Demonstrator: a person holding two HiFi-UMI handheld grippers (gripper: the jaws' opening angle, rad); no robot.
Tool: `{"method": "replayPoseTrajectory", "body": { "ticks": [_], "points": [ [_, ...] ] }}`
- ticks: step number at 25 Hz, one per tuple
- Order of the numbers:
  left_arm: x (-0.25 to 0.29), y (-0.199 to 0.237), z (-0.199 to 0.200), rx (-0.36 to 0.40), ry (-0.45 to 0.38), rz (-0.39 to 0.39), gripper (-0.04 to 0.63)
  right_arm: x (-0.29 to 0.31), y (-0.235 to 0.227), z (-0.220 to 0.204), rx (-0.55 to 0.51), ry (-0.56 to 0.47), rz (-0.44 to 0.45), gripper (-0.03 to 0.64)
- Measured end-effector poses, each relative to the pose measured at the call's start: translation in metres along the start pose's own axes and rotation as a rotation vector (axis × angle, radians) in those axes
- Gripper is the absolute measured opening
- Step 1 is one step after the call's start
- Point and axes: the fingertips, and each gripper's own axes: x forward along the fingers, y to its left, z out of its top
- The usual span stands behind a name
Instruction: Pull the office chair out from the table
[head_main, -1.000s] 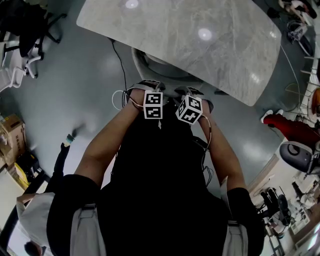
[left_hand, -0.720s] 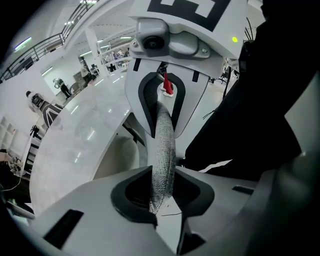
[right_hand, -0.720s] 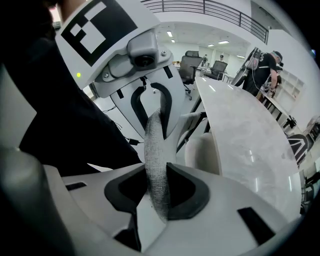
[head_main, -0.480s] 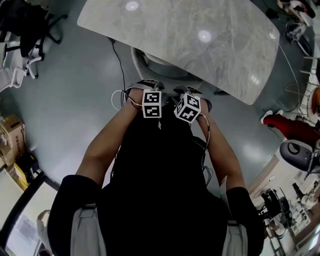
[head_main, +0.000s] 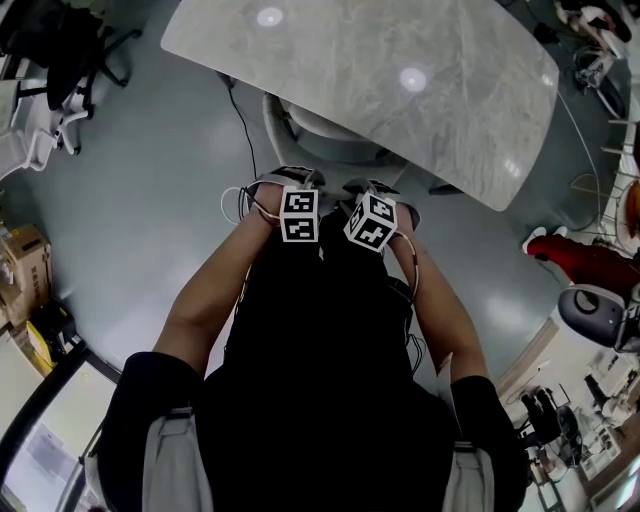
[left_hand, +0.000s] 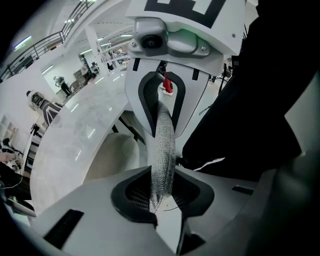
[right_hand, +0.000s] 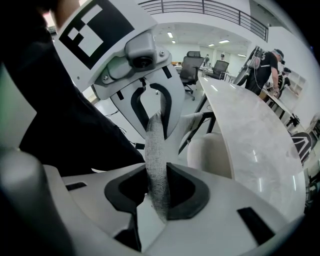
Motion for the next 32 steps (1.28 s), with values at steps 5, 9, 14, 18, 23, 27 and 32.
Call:
{"method": "replayPoseTrajectory", "body": {
  "ticks": [5,9,14,18,23,27,32],
  "points": [
    [-0.005,-0.014,-0.007,-0.005,0.012,-0.002,0.084,0.002,0.016,0.005,-0.004,0.004,0.014,0.107],
    [-0.004,-0.028,-0.003,-0.003,0.005,-0.004,0.084,0.002,0.029,-0.001,-0.009,0.014,0.009,0.107],
    [-0.011,-0.045,-0.012,0.009,-0.004,-0.006,0.084,0.005,0.047,0.008,-0.008,0.035,-0.003,0.104],
    [-0.014,-0.065,-0.018,0.023,-0.011,-0.010,0.084,0.009,0.068,0.010,0.015,0.041,-0.022,0.104],
    [-0.023,-0.089,-0.034,0.059,-0.016,-0.016,0.084,0.015,0.095,0.023,0.054,0.036,-0.041,0.104],
    [-0.030,-0.109,-0.044,0.084,-0.020,-0.026,0.084,0.019,0.117,0.031,0.075,0.031,-0.058,0.104],
    [-0.031,-0.137,-0.047,0.100,-0.014,-0.044,0.083,0.021,0.143,0.030,0.089,0.028,-0.065,0.104]
  ]
}}
